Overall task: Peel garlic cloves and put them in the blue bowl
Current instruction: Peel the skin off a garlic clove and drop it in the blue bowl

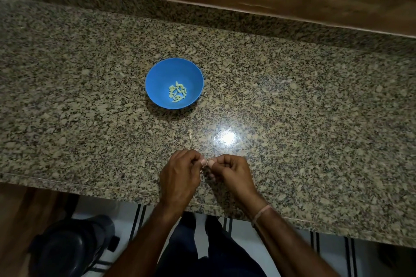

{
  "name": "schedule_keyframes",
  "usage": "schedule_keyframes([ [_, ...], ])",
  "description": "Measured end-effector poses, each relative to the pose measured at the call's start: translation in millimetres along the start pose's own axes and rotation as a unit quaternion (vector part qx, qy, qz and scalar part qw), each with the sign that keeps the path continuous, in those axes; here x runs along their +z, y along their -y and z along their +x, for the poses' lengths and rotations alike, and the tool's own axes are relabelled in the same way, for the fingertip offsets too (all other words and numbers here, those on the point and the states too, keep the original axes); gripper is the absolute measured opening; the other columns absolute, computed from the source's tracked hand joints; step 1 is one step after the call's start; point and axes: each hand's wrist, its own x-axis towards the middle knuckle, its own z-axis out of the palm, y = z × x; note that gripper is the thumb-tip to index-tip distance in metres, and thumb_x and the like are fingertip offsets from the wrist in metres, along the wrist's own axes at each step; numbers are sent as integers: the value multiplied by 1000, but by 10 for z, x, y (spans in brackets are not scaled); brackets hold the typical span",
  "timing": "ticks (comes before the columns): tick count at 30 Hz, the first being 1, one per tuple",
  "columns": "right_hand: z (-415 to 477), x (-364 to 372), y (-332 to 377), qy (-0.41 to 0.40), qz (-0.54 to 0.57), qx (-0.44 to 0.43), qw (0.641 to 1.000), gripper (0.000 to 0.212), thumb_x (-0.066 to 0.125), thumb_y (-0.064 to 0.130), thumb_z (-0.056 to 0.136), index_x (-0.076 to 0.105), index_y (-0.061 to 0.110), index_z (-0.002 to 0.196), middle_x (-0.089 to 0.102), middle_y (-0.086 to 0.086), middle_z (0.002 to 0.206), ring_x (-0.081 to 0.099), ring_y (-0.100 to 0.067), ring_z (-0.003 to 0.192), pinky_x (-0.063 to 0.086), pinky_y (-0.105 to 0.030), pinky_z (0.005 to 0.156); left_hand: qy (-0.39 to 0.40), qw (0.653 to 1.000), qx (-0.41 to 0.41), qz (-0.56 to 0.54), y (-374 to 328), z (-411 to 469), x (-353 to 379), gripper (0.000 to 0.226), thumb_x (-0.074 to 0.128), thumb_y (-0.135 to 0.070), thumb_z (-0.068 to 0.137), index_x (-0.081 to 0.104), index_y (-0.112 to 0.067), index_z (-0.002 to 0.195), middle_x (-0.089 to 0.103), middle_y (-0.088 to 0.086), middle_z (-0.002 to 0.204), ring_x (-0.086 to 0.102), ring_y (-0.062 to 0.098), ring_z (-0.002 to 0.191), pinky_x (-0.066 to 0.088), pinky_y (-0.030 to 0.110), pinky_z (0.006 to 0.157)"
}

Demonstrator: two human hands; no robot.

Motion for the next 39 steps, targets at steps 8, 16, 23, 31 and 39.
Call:
schedule_keyframes([
  [8,-31,35,10,0,-17,31,999,26,67,15,99,67,4,75,65,-5,64,56,-14,58,48,-25,56,-5,1000,17,5,11,-67,15,11,60,-30,98,61,-29,88,62,-17,90,53,10,84,40,30,60],
  [16,-2,90,6,-70,-235,-155,957,38,63,17,100,50,21,65,46,12,54,40,-3,51,30,-17,49,56,980,-117,-154,-35,-76,100,26,55,-33,104,55,-28,79,55,-9,71,48,9,63,34,30,57],
  [23,-22,90,48,-28,-10,56,998,36,59,17,103,59,14,67,53,6,53,45,-8,50,39,-20,50,-26,999,5,-18,-4,-88,68,28,43,-43,108,57,-26,91,55,-16,89,48,6,78,30,24,57],
  [31,54,58,-15,-52,-100,7,994,37,64,23,99,59,19,62,51,10,53,44,-7,52,39,-29,60,18,996,-11,-84,29,-74,20,9,67,-22,99,74,-26,101,68,-17,97,63,9,90,54,35,73],
  [39,58,80,-25,-81,-201,-100,971,35,65,19,99,54,20,65,49,10,58,42,-5,55,38,-27,56,31,994,-50,-92,-15,-5,-14,7,71,-23,89,75,-29,89,67,-14,78,63,6,73,52,30,63],
])
